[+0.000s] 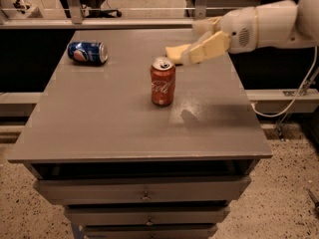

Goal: Place coke can upright

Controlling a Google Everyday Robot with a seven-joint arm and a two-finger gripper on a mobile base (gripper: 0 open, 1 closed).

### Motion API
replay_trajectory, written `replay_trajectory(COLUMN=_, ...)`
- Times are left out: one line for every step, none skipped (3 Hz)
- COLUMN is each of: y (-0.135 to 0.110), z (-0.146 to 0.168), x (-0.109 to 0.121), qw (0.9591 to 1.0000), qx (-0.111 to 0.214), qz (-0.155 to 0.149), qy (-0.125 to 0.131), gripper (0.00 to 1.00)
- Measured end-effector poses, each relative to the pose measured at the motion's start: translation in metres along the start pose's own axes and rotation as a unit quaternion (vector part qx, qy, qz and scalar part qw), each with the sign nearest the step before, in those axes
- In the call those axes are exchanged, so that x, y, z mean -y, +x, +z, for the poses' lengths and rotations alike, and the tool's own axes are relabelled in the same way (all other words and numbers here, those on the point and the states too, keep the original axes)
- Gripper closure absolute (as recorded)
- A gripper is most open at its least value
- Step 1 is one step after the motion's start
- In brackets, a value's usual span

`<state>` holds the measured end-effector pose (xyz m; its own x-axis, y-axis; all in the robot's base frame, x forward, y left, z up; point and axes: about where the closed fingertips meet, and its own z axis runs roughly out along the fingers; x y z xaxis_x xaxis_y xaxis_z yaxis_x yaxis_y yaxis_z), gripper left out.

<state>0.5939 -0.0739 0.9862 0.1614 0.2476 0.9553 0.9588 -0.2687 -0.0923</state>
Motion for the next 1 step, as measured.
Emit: replay_trajectory(y=0.0106, z=-0.0124, x=-0.0044, qw=0.9999, qx=-0.010, qz=-0.004, qy=-0.008, gripper=0.00)
